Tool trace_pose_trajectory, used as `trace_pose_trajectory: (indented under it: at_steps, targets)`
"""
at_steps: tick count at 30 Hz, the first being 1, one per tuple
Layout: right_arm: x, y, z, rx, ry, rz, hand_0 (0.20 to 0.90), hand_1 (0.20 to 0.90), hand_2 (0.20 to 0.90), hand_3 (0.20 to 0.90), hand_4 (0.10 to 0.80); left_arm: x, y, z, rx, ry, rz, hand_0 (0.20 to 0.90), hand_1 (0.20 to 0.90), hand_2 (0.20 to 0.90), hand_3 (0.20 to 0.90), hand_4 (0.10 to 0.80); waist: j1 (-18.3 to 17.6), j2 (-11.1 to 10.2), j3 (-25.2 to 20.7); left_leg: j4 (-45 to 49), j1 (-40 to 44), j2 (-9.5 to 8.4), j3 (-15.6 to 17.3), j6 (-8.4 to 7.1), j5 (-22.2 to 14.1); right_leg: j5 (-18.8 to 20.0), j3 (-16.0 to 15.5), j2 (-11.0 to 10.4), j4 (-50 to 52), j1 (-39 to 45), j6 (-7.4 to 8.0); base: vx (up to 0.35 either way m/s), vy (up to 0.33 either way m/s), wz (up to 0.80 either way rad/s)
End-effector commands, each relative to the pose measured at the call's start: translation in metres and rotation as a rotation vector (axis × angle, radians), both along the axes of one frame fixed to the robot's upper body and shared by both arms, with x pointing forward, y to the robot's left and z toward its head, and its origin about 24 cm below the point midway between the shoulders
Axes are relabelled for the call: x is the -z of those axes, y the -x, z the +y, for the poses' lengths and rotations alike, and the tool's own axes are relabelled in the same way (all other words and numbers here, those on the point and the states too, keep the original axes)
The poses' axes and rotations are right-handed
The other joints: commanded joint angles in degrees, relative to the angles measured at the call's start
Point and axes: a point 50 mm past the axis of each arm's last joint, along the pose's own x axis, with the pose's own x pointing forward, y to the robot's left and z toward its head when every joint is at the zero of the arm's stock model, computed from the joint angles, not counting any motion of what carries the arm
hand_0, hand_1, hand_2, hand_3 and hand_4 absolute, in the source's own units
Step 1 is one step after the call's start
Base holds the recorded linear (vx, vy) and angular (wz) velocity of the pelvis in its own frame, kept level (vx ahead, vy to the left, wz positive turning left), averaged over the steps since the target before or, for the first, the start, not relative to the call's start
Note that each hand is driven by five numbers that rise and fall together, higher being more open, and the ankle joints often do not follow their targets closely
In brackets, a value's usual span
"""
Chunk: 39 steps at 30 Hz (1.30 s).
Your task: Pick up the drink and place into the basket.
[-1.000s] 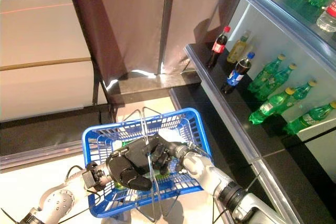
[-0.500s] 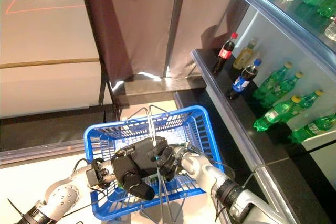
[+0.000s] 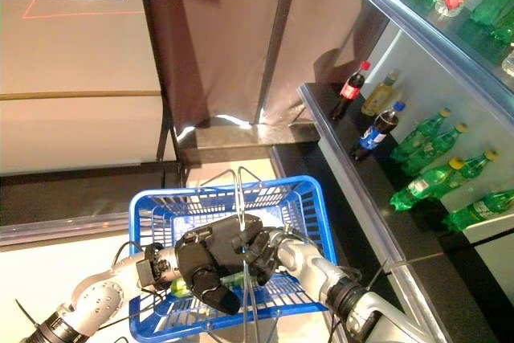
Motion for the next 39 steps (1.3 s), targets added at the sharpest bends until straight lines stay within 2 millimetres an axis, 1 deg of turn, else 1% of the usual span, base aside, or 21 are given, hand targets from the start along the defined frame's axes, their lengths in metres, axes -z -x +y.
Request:
trace_pose_trajectory:
  at_steps: [1, 12, 16, 20, 21, 23, 27, 30, 31, 33, 39]
  targets:
    - [-0.028, -0.02, 0.009, -0.041, -0.021, -0.164, 0.9, 0.9, 0.9, 0.9, 0.8, -0.108, 0.023, -0.042, 0.354, 0.572, -0.386, 0.3, 0.3, 0.3, 0.2, 0.1, 0.83, 1.43, -9.65, -0.24, 4.66, -4.1, -1.72, 7.96, -5.26, -0.6, 2.67, -0.7, 9.46, -6.44, -2.42, 0.018, -0.007, 0.08]
    - [-0.026, -0.016, 0.007, -0.01, -0.056, -0.161, 0.9, 0.9, 0.9, 0.9, 0.8, -0.106, 0.02, -0.042, 0.305, 0.554, -0.378, 0.3, 0.3, 0.3, 0.2, 0.1, 0.01, 1.48, -9.73, -0.24, 5.33, -4.04, -0.63, 8.05, -5.67, -0.41, 3.28, -0.82, 9.53, -6.41, -2.16, 0.008, -0.003, 0.02]
    - [-0.03, -0.016, 0.004, 0.022, -0.09, -0.168, 0.9, 0.9, 0.9, 0.9, 0.8, -0.104, 0.013, -0.039, 0.21, 0.52, -0.389, 0.3, 0.3, 0.3, 0.2, 0.1, -0.53, 1.63, -9.74, -0.24, 5.51, -4.04, -0.07, 8.17, -5.78, -0.17, 3.54, -0.88, 9.61, -6.54, -1.98, 0.0, 0.0, 0.0]
    - [-0.035, -0.015, -0.003, 0.06, -0.133, -0.175, 0.9, 0.9, 0.9, 0.9, 0.8, -0.1, 0.001, -0.031, 0.066, 0.487, -0.362, 0.3, 0.3, 0.3, 0.2, 0.1, -1.4, 1.74, -9.82, -0.24, 5.87, -3.91, 1.21, 8.3, -6.0, 0.22, 3.8, -1.07, 9.77, -6.68, -1.61, 0.0, 0.0, 0.0]
    - [-0.036, -0.014, -0.004, 0.063, -0.136, -0.177, 0.9, 0.9, 0.9, 0.9, 0.8, -0.1, 0.001, -0.03, 0.053, 0.486, -0.361, 0.3, 0.3, 0.3, 0.2, 0.1, -1.45, 1.76, -9.82, -0.24, 5.89, -3.9, 1.32, 8.31, -6.01, 0.24, 3.82, -1.09, 9.78, -6.7, -1.59, 0.0, 0.0, 0.0]
    - [-0.04, -0.012, -0.009, 0.073, -0.149, -0.186, 0.9, 0.9, 0.9, 0.9, 0.8, -0.096, -0.005, -0.022, -0.02, 0.483, -0.352, 0.3, 0.3, 0.3, 0.2, 0.1, -2.08, 2.02, -9.81, -0.24, 6.19, -3.76, 2.4, 8.42, -6.09, 0.42, 3.98, -1.3, 10.0, -6.83, -1.42, -0.001, 0.017, -0.03]
    - [-0.045, -0.01, -0.014, 0.084, -0.164, -0.197, 0.9, 0.9, 0.9, 0.9, 0.8, -0.094, -0.01, -0.014, -0.1, 0.478, -0.354, 0.3, 0.3, 0.3, 0.2, 0.1, -2.82, 2.27, -9.77, -0.24, 6.54, -3.6, 3.45, 8.48, -6.32, 0.61, 4.33, -1.34, 9.95, -6.89, -1.3, -0.005, 0.018, -0.13]
    - [-0.05, -0.006, -0.019, 0.102, -0.192, -0.21, 0.9, 0.9, 0.9, 0.9, 0.8, -0.092, -0.016, -0.007, -0.207, 0.464, -0.343, 0.3, 0.3, 0.3, 0.2, 0.1, -3.73, 2.5, -9.63, -0.24, 7.03, -3.24, 4.72, 8.5, -6.48, 0.75, 4.65, -1.44, 9.91, -6.8, -1.17, 0.006, 0.009, -0.06]
    - [-0.05, -0.006, -0.019, 0.102, -0.192, -0.21, 0.9, 0.9, 0.9, 0.9, 0.8, -0.092, -0.016, -0.007, -0.207, 0.464, -0.343, 0.3, 0.3, 0.3, 0.2, 0.1, -3.73, 2.5, -9.63, -0.24, 7.03, -3.24, 4.72, 8.5, -6.48, 0.75, 4.65, -1.44, 9.91, -6.8, -1.17, 0.0, 0.0, 0.0]
    - [-0.053, -0.005, -0.022, 0.116, -0.211, -0.219, 0.9, 0.9, 0.9, 0.9, 0.8, -0.089, -0.02, -0.001, -0.275, 0.449, -0.336, 0.3, 0.3, 0.3, 0.2, 0.1, -4.25, 2.61, -9.54, -0.24, 7.22, -2.95, 5.64, 8.41, -6.5, 0.77, 4.74, -1.46, 9.73, -6.69, -1.11, -0.001, 0.005, -0.02]
    - [-0.062, 0.001, -0.029, 0.167, -0.307, -0.251, 0.9, 0.9, 0.9, 0.9, 0.8, -0.08, -0.029, 0.014, -0.452, 0.397, -0.332, 0.3, 0.3, 0.3, 0.2, 0.1, -5.85, 3.11, -9.37, -0.24, 7.79, -2.38, 8.07, 8.39, -6.69, 1.03, 5.08, -1.54, 9.6, -6.72, -0.87, -0.01, 0.009, -0.17]
